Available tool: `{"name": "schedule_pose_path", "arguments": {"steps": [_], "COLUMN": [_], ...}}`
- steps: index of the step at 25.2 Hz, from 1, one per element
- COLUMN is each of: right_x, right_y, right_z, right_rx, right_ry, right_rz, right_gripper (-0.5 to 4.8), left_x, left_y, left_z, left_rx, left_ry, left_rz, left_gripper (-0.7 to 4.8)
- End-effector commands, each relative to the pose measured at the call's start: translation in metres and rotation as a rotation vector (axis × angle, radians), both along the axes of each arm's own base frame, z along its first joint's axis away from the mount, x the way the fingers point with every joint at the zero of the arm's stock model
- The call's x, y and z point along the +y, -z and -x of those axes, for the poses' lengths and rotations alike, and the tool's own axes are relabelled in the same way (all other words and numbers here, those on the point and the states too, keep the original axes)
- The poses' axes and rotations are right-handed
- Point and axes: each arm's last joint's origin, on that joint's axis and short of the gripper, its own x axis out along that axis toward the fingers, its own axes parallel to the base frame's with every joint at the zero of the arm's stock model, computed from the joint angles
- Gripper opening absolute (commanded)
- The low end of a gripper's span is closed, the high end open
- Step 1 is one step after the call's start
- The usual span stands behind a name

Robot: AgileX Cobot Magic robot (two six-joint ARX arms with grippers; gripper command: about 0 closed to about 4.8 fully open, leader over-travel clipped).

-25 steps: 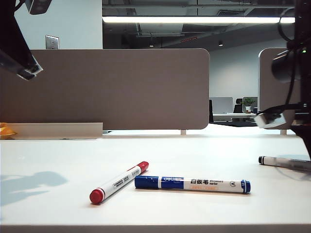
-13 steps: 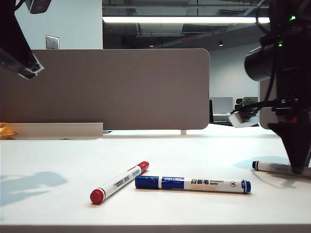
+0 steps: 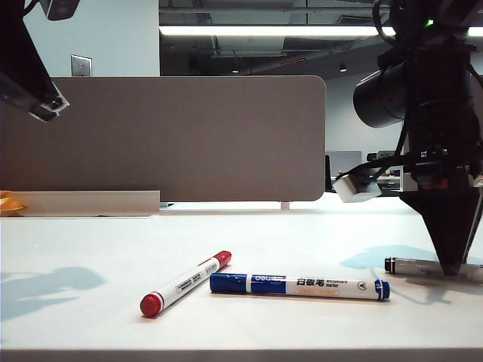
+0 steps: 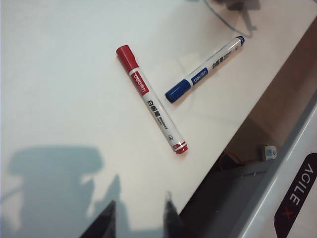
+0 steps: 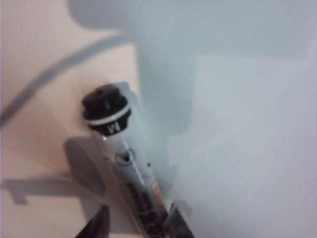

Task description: Pick up the markers one by one and line them up horizontally in a straight line on the table.

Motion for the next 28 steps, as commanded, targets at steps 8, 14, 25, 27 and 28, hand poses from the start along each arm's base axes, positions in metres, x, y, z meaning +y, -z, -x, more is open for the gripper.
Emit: {"name": "schedule_pose_path", "arguments": {"steps": [8, 14, 25, 27, 28], "right_x": [0.019, 0.040, 0.041, 0.041, 0.041], "right_y": [0.004, 0.006, 0.007, 0.007, 0.007], "right_z": [0.018, 0.030, 0.031, 0.031, 0.031], "right_rx": [0.059, 0.059, 0.059, 0.059, 0.060], "right_ry": [-0.082, -0.161, -0.165, -0.165, -0.165], "right_rz": [0.022, 0.025, 0.025, 0.025, 0.026], "right_gripper": [1.59, 1.59, 1.60, 1.75, 1.82], "left_x": [0.000, 0.000, 0.001, 0.001, 0.001], "left_y": [-0.002, -0.003, -0.005, -0.005, -0.005], "left_z": [0.000, 0.002, 0.005, 0.005, 0.005], "left_rx": [-0.010, -0.018, -0.024, -0.023, -0.023], "left_ry": [0.007, 0.007, 0.007, 0.007, 0.007], "left_rz": [0.009, 0.011, 0.012, 0.012, 0.012], "left_gripper": [1.23, 1.23, 1.23, 1.23, 1.23]}}
